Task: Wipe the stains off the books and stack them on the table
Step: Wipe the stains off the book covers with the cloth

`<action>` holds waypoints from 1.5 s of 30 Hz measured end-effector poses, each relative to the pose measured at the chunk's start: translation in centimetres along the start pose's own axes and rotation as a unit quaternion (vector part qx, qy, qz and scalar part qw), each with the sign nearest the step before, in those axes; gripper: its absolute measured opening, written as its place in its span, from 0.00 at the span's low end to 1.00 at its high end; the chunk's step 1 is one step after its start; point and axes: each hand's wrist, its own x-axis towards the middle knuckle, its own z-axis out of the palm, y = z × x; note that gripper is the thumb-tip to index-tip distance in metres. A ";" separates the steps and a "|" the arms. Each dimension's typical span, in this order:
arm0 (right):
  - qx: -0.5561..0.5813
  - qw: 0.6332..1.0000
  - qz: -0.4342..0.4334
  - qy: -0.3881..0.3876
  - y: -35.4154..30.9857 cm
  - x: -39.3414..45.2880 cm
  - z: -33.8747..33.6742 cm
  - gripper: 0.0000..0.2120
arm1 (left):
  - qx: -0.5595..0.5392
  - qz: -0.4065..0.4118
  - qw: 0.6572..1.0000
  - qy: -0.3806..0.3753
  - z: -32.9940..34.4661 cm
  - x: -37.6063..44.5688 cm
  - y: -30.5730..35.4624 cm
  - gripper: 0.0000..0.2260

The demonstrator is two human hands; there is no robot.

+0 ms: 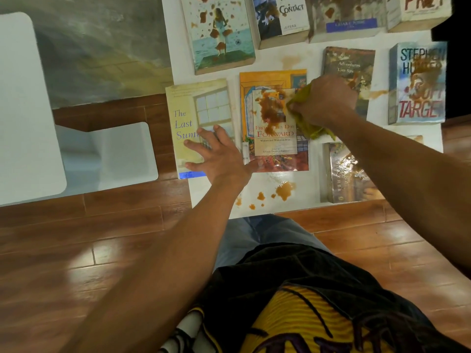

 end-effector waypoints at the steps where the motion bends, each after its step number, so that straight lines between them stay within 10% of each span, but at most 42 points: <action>1: 0.010 1.000 0.008 0.011 -0.1 0.4 -0.1 0.29 | 0.000 -0.002 1.000 -0.001 0.0 0.0 -0.1 0.59; 45: -0.081 0.993 -0.083 -0.025 -0.3 2.5 -0.7 0.40 | 0.005 -0.004 1.000 -0.010 -0.2 0.0 0.0 0.59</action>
